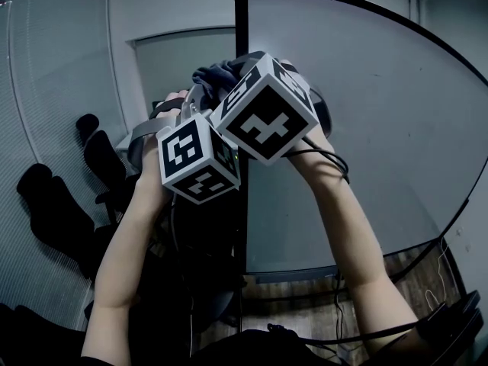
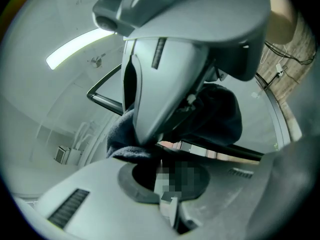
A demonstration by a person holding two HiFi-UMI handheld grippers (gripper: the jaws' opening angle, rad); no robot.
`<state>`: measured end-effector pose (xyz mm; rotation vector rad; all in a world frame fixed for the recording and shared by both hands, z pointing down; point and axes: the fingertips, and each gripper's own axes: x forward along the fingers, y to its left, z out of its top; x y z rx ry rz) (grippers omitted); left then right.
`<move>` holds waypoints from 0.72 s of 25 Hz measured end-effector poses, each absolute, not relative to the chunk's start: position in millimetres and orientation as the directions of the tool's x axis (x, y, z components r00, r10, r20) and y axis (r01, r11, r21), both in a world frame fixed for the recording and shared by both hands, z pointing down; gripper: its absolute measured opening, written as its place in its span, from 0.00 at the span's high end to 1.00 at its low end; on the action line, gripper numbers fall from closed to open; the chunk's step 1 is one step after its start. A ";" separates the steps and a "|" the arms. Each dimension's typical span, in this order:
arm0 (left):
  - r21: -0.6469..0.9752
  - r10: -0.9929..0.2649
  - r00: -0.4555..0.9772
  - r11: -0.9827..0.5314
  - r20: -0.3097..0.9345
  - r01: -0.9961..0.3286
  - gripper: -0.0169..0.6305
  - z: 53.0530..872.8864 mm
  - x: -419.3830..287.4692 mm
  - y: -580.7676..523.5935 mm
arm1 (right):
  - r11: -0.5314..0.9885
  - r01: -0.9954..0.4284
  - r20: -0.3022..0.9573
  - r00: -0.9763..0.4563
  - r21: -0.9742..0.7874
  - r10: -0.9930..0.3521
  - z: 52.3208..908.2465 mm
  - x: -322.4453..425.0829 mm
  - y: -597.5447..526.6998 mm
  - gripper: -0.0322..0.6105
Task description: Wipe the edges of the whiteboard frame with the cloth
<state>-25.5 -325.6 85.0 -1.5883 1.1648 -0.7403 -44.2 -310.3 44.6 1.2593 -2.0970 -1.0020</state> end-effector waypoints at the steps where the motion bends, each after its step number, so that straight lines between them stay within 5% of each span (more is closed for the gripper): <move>1: -0.943 -0.933 0.349 -0.042 -0.081 -0.330 0.95 86.9 -26.0 -325.4 | 0.302 -0.527 0.039 -0.452 0.795 -0.891 47.1 -44.7 -310.3 0.80; 18: -0.952 -0.941 0.326 -0.013 -0.093 -0.307 0.95 119.4 -22.0 -329.6 | 0.308 -0.527 0.031 -0.468 0.792 -0.883 77.6 -40.6 -313.2 0.80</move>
